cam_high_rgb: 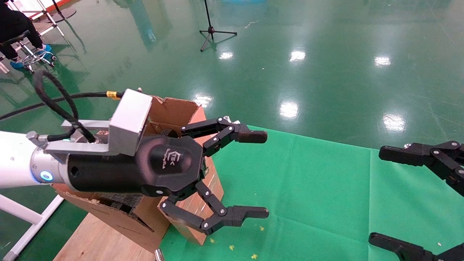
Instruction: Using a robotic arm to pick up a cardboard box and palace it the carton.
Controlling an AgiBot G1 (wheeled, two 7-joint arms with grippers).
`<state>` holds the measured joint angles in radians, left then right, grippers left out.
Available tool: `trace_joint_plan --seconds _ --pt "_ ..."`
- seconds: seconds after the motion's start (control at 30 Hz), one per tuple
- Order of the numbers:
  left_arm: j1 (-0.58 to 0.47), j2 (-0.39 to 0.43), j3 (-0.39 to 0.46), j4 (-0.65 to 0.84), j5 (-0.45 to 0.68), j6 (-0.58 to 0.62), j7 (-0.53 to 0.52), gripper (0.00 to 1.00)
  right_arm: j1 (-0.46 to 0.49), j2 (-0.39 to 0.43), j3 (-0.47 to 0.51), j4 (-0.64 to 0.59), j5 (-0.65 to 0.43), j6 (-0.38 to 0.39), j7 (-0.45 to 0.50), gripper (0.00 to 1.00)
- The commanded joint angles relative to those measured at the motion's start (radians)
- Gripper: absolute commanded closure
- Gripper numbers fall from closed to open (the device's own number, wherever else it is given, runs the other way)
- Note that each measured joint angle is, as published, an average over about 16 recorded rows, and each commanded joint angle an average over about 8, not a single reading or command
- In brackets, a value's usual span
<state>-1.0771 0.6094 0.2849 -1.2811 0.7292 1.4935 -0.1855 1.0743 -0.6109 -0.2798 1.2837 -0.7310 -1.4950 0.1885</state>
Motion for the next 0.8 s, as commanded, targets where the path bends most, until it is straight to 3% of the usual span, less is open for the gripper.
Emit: trace_joint_plan --seconds 0.03,0.4,0.47,0.67,0.7,0.8 --pt "0.000 0.000 0.000 0.000 0.000 0.000 0.000 0.00 0.000 0.000 0.000 0.000 0.000 0.000 0.000 0.00" --pt "0.000 0.000 0.000 0.000 0.000 0.000 0.000 0.00 0.000 0.000 0.000 0.000 0.000 0.000 0.000 0.00" --pt "0.000 0.000 0.000 0.000 0.000 0.000 0.000 0.00 0.000 0.000 0.000 0.000 0.001 0.000 0.000 0.17" --pt "-0.018 -0.013 0.016 -0.012 0.052 -0.004 -0.007 0.00 0.000 0.000 0.000 0.000 0.001 0.000 -0.001 0.92" --pt "-0.025 -0.016 0.022 -0.015 0.069 -0.007 -0.011 0.00 0.000 0.000 0.000 -0.001 0.001 0.000 -0.001 0.98" --pt "-0.051 -0.022 0.040 -0.022 0.127 -0.022 -0.028 0.00 0.000 0.000 -0.001 -0.001 0.001 0.000 -0.001 1.00"
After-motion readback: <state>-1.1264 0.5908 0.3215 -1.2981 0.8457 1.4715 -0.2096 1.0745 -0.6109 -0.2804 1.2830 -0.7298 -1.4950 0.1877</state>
